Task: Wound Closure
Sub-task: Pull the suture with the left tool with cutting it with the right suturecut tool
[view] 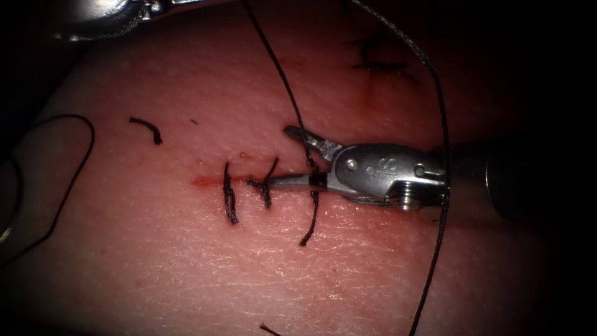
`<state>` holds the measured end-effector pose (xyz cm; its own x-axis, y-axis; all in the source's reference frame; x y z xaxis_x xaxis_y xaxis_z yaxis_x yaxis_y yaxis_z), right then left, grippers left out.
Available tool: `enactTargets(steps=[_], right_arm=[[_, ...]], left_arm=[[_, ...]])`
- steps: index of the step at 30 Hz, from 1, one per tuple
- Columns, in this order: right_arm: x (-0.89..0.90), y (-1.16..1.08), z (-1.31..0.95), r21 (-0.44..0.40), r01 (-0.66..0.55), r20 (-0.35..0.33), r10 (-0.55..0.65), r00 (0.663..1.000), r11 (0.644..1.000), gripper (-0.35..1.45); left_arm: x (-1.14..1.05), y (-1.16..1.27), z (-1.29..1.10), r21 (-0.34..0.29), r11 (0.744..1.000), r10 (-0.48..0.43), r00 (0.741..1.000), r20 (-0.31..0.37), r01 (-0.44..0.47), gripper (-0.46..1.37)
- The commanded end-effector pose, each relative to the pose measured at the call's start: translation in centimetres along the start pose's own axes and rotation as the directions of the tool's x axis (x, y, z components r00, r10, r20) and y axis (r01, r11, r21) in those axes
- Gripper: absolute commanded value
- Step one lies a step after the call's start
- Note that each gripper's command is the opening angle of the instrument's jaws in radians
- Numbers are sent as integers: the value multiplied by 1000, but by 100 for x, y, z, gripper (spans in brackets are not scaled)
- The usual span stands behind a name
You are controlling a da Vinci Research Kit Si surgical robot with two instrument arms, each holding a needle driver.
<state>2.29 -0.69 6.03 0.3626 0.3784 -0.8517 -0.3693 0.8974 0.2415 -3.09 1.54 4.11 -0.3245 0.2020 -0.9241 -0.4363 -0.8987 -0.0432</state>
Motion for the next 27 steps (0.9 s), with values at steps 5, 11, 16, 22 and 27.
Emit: enactTargets(steps=[5, 11, 16, 22, 27], right_arm=[[3, -1, 4, 2, -9, 1, 9, 1000, 1000, 144], [5, -5, 9, 25, -20, -12, 21, 1000, 999, 133], [0, -10, 13, 42, -37, -20, 38, 999, 998, 115], [3, -10, 9, 76, -48, -40, 51, 998, 996, -35], [14, -8, -1, 75, -57, -61, 62, 996, 996, -35]], left_arm=[[0, 0, 0, -5, 1000, 1, 1000, -1, -1, -35], [0, 1, 0, -2, 1000, 1, 1000, -2, -1, -35], [2, 1, -2, -2, 1000, 1, 1000, -2, -1, -35], [3, 2, -2, -7, 1000, 0, 1000, -8, 0, -35], [2, 1, -3, -8, 1000, 1, 1000, -8, -1, -35]])
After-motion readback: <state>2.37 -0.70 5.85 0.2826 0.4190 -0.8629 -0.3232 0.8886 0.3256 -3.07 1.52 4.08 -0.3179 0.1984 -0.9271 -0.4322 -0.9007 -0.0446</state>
